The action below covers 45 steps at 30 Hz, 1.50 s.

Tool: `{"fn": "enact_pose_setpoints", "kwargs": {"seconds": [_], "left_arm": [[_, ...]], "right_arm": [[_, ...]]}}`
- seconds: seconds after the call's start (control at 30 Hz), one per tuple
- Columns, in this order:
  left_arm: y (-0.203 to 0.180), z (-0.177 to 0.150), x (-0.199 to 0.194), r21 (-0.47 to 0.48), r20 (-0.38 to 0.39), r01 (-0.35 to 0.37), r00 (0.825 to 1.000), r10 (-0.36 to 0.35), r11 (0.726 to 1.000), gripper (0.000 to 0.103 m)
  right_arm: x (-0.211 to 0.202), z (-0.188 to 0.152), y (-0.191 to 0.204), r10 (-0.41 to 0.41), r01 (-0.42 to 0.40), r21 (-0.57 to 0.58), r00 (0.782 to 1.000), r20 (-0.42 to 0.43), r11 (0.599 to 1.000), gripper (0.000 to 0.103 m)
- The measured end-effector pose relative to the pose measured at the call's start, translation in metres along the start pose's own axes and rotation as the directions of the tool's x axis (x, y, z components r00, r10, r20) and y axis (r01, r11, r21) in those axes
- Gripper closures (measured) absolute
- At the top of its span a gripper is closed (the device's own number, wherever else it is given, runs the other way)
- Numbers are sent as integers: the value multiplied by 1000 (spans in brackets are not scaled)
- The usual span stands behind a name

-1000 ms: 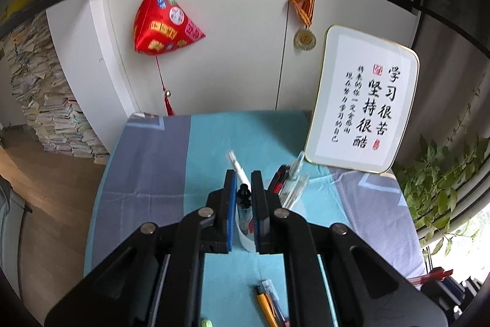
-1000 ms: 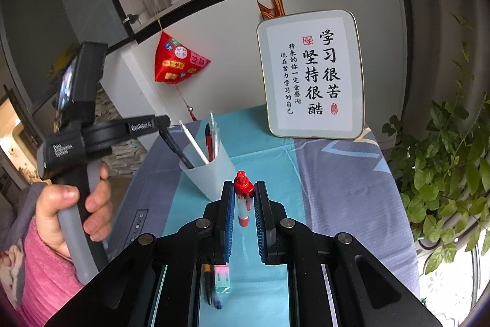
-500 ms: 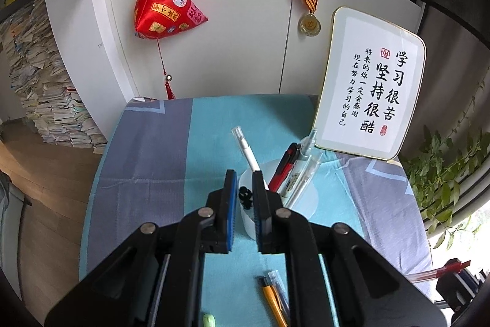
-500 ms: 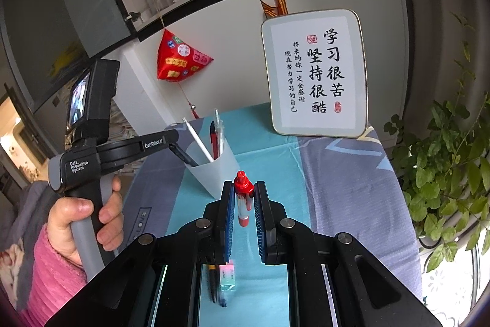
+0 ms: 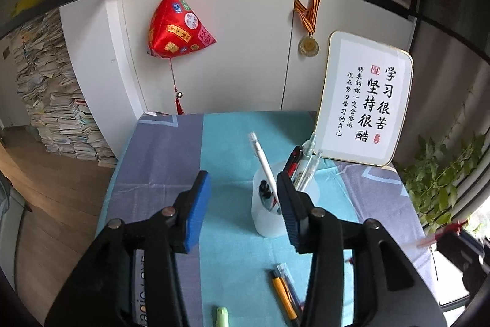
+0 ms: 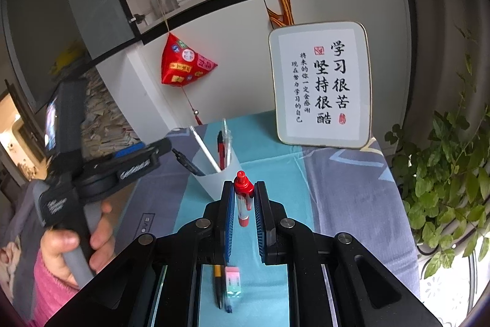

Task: Organize stationery
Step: 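Lower the black pen into the frosted cup and open the left tool, then lower the red pen into the frosted cup and open the right tool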

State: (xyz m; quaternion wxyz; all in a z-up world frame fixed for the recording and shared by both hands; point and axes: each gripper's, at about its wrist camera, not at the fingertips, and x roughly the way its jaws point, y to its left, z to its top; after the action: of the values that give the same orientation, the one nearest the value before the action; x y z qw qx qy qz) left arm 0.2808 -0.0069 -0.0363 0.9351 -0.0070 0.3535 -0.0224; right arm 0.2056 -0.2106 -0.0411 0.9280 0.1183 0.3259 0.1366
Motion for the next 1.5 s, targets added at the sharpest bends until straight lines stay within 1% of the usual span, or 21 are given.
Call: {"fn": "enact_pose_setpoints", "kwargs": {"seconds": [0.17, 0.33, 0.43, 0.6, 0.73, 0.87, 1.13, 1.5], "left_arm": [[14, -14, -13, -9, 20, -35, 999, 35, 999, 58], [33, -32, -23, -59, 6, -31, 999, 32, 998, 57], [42, -45, -27, -72, -1, -47, 999, 47, 996, 57], [53, -64, -30, -97, -24, -45, 999, 42, 994, 57], [57, -73, -31, -100, -34, -36, 999, 33, 994, 57], [60, -83, -29, -102, -43, -38, 998, 34, 994, 57], [64, -92, -24, -111, -65, -28, 998, 20, 993, 57], [60, -99, -21, -85, -84, -22, 996, 15, 996, 57]], "right_arm": [[3, 11, 10, 2, -1, -22, 1000, 16, 1000, 89], [7, 31, 27, 14, -11, -58, 999, 51, 998, 89], [12, 41, 36, 15, -10, -73, 998, 68, 997, 89], [29, 52, 48, -10, 19, -104, 997, 81, 994, 89], [47, 53, 53, -33, 39, -119, 998, 55, 992, 89], [66, 50, 53, -76, 79, -129, 997, 27, 988, 89], [87, 43, 56, -97, 93, -140, 995, -21, 986, 89], [114, 36, 53, -116, 105, -135, 990, -78, 985, 89]]}}
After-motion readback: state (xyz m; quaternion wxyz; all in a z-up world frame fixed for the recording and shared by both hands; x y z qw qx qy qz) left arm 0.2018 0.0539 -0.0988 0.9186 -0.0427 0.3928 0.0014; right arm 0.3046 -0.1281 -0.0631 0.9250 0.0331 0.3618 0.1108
